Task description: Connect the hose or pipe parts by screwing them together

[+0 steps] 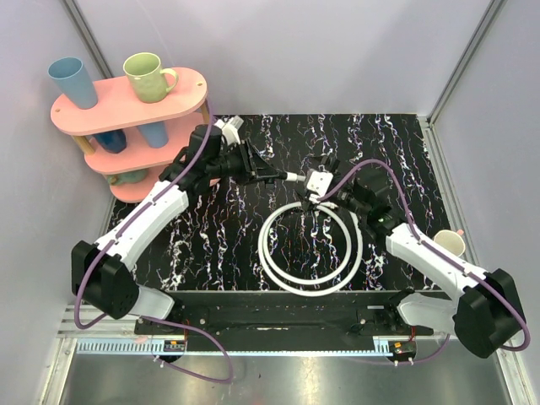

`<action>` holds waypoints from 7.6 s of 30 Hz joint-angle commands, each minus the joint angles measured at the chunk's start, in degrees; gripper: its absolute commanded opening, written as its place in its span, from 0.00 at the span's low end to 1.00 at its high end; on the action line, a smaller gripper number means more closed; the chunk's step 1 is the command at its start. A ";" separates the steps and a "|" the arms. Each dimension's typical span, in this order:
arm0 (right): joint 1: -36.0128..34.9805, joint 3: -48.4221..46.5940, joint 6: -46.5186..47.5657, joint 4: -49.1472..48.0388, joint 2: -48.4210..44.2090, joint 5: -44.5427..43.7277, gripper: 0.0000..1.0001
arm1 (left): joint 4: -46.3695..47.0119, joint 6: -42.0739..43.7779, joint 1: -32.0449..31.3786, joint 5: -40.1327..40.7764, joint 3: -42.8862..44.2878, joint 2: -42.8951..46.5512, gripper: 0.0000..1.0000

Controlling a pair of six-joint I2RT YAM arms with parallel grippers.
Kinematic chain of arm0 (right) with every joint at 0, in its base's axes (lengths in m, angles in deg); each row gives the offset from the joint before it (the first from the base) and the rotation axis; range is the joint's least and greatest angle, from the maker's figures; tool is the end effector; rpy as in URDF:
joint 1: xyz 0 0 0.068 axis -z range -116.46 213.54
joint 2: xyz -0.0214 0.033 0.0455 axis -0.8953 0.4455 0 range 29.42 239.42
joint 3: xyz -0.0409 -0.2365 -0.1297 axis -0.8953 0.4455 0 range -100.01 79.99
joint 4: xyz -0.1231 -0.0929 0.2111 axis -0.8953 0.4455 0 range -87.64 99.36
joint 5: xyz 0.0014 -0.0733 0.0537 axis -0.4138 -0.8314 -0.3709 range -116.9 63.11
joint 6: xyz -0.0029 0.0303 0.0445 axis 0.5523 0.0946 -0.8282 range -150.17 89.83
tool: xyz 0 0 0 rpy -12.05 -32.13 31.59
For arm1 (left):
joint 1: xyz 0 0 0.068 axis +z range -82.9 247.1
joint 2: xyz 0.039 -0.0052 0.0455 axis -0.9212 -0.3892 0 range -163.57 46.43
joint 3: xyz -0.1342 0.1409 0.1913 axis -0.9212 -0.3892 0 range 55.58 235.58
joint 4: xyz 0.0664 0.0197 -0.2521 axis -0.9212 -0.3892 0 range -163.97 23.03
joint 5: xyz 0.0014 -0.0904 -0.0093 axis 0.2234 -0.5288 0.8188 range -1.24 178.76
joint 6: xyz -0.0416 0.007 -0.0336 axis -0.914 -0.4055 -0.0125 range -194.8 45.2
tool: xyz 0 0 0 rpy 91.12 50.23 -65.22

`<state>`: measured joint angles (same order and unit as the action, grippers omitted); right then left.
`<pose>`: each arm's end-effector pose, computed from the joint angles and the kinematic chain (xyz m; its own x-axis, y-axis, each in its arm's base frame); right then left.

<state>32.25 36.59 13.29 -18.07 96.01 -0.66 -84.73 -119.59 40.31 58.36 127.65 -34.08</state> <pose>0.2223 0.1536 0.3093 0.5502 -0.3876 -0.7396 -0.6404 0.3726 -0.6716 0.2789 -0.1609 0.3511 -0.8390 -0.2573 -0.4794 0.2858 0.5413 -0.7907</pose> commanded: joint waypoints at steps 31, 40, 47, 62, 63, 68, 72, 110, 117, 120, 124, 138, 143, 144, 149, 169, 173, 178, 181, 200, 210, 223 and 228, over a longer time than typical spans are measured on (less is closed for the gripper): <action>-6.16 -27.67 0.31 24.98 12.15 11.88 0.00 | 21.34 20.43 -0.64 -19.33 -12.55 4.48 0.00; -1.14 -40.43 -1.81 42.20 21.82 25.43 0.00 | 6.62 60.56 -6.86 -22.89 -9.41 7.82 0.00; -0.53 -49.50 -4.26 53.29 28.42 27.20 0.00 | 2.56 84.87 -11.62 -15.84 -11.17 10.91 0.00; -0.62 -5.65 -1.99 4.43 -1.54 2.76 0.84 | 25.09 30.32 -6.70 10.68 -17.77 16.88 0.00; -0.96 -4.43 -0.15 4.26 -2.59 2.85 0.85 | 22.36 27.16 -6.44 12.88 -13.67 16.36 0.00; -5.09 -0.64 5.84 1.54 -4.36 -5.57 0.89 | -1.52 7.29 -4.16 11.95 1.38 8.46 0.00; -7.20 -0.90 7.86 0.13 -2.79 -7.69 0.90 | -0.45 -5.72 -2.83 1.32 0.81 5.72 0.00; -1.59 -31.91 -9.08 28.86 17.95 25.85 0.00 | 13.28 73.13 -11.53 -19.68 -20.54 14.14 0.00; 4.74 -39.04 -6.72 42.74 24.29 39.50 0.00 | -5.13 97.24 -12.06 -21.65 -13.29 8.99 0.00; 4.92 -39.13 -7.17 42.58 24.12 34.26 0.05 | -0.31 92.21 -11.71 -17.27 -12.74 8.61 0.00; 5.01 -33.00 -9.97 32.17 19.21 24.49 0.61 | 20.44 66.48 -5.85 -15.92 -18.71 10.02 0.00; 0.10 0.94 -0.50 -14.18 1.53 -2.31 1.00 | 13.35 -4.05 2.97 -8.82 -0.26 1.22 0.00; -3.16 0.51 7.68 -14.11 3.55 -8.04 0.98 | 11.34 -13.71 3.06 -8.09 0.96 1.77 0.00; -4.38 0.25 8.30 -14.90 4.07 -8.83 0.98 | 12.39 -15.39 2.97 -8.80 0.53 1.59 0.00; -6.68 -1.33 12.08 -16.49 6.62 -12.70 0.87 | 12.50 -19.01 2.97 -9.78 0.26 0.88 0.00; -2.22 -24.00 -5.02 13.22 11.63 13.52 0.00 | 17.85 36.49 -3.97 -27.16 -8.61 5.97 0.00; 1.31 -26.12 -11.02 14.53 13.39 26.11 0.00 | 5.96 71.97 -6.17 -33.13 -10.99 8.35 0.00; 4.65 -29.29 -16.21 17.70 17.70 35.10 0.00 | -1.91 93.73 -10.13 -26.57 -10.56 9.33 0.00; 6.06 -29.29 -18.06 17.96 18.93 36.25 0.00 | -11.92 101.03 -10.13 -23.67 -5.55 6.43 0.00; -3.51 -0.55 1.09 -8.23 1.00 -4.78 0.86 | 11.53 6.23 -6.44 5.25 3.76 5.37 0.00; -11.94 -0.99 10.40 -14.81 4.16 -16.83 0.73 | 9.32 -7.32 -6.00 5.43 4.92 4.75 0.00; -13.71 -11.96 9.02 9.19 5.66 -13.95 0.00 | 19.13 8.50 -2.74 -5.92 -0.51 8.08 0.00; -11.70 -24.96 5.06 27.69 11.27 1.91 0.00 | 24.29 35.34 -2.83 -25.72 -6.50 11.34 0.00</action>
<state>19.88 21.56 22.49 -6.37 103.53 -15.56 -71.99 -108.14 38.50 52.68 123.50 -27.02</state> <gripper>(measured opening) 0.306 0.323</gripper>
